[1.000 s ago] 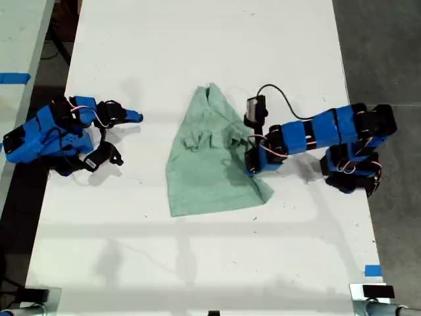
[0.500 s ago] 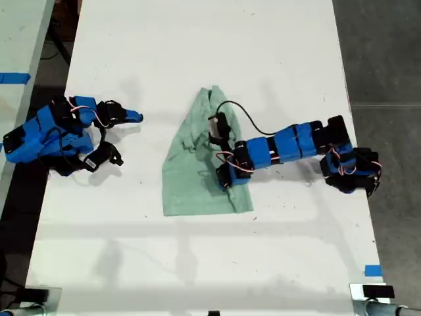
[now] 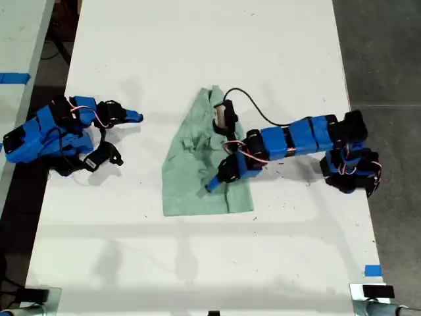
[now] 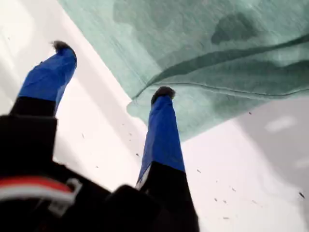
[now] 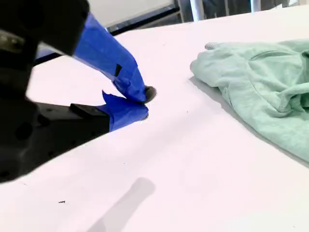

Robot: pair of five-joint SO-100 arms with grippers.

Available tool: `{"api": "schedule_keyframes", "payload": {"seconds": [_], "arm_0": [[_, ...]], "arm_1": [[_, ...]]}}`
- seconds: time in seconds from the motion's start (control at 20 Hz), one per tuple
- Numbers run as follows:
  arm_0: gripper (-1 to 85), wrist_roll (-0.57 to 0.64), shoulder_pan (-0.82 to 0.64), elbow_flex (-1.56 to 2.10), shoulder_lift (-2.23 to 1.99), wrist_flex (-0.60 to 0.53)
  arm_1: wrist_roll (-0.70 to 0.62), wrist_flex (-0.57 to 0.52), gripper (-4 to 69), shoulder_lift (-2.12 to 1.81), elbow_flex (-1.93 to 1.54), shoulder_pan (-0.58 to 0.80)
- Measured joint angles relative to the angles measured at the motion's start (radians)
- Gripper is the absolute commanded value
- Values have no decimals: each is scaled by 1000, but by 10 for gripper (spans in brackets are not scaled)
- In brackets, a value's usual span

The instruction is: Fold t shirt

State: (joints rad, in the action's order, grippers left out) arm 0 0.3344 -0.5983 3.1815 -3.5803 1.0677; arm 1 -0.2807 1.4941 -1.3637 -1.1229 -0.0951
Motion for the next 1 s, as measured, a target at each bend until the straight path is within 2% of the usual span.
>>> {"api": "schedule_keyframes", "payload": {"seconds": [0.15,0.35,0.5,0.7,0.85,1.0], "arm_0": [[-1,0,0,0,0,0],[-1,0,0,0,0,0],[-1,0,0,0,0,0],[-1,0,0,0,0,0],[32,0,0,0,0,0],[38,-14,0,0,0,0]], "arm_1": [[18,74,222,-268,-184,20],[95,71,160,-785,-653,106],[144,-2,126,-1244,-1092,132],[170,-212,108,-1758,-1669,126],[133,-204,72,-2034,-1885,144],[89,-183,56,-2112,-1908,202]]}}
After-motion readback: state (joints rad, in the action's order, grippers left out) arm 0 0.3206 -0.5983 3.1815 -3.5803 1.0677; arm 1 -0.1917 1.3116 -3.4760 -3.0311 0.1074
